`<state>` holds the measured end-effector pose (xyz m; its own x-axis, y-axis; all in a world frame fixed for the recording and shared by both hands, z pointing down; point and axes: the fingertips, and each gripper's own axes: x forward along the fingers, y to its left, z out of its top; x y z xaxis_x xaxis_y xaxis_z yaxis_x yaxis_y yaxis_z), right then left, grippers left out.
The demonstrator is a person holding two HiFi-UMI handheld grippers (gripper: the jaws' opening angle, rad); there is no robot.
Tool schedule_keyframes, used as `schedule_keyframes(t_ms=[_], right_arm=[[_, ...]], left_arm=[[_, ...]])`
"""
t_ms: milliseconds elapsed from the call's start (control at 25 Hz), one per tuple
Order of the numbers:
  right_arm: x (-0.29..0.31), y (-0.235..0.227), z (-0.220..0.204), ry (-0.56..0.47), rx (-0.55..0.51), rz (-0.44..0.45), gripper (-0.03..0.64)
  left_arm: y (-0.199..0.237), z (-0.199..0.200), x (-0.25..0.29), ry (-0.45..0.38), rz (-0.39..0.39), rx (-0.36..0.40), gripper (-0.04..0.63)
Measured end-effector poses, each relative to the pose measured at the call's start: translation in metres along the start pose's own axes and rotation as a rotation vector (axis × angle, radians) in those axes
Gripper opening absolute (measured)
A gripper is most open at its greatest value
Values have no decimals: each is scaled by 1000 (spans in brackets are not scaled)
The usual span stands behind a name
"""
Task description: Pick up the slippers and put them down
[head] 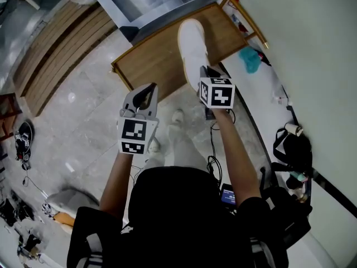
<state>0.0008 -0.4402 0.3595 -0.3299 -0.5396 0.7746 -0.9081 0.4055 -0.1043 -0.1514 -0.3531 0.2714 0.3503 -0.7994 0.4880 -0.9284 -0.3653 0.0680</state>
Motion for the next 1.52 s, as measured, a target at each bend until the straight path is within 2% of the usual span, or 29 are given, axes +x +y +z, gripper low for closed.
schedule_keyframes(t_ms=[520,680,960,1520], right_arm=[[-94,59,-12,-120,-21,-42,12],[-119,84,-23,-157,-21,-49,12],[-168,123,-33,-235,-13,-64,12],[-266,191,-54,-375,-51,-96,12]], left_arm=[[-17,8,-83,-82,-48,68,6],[-27,4,-112,-105,-89,53,6],[-42,6,-165,-147,-131,132,6],[-69,5,-262,-234,-149,223,6]])
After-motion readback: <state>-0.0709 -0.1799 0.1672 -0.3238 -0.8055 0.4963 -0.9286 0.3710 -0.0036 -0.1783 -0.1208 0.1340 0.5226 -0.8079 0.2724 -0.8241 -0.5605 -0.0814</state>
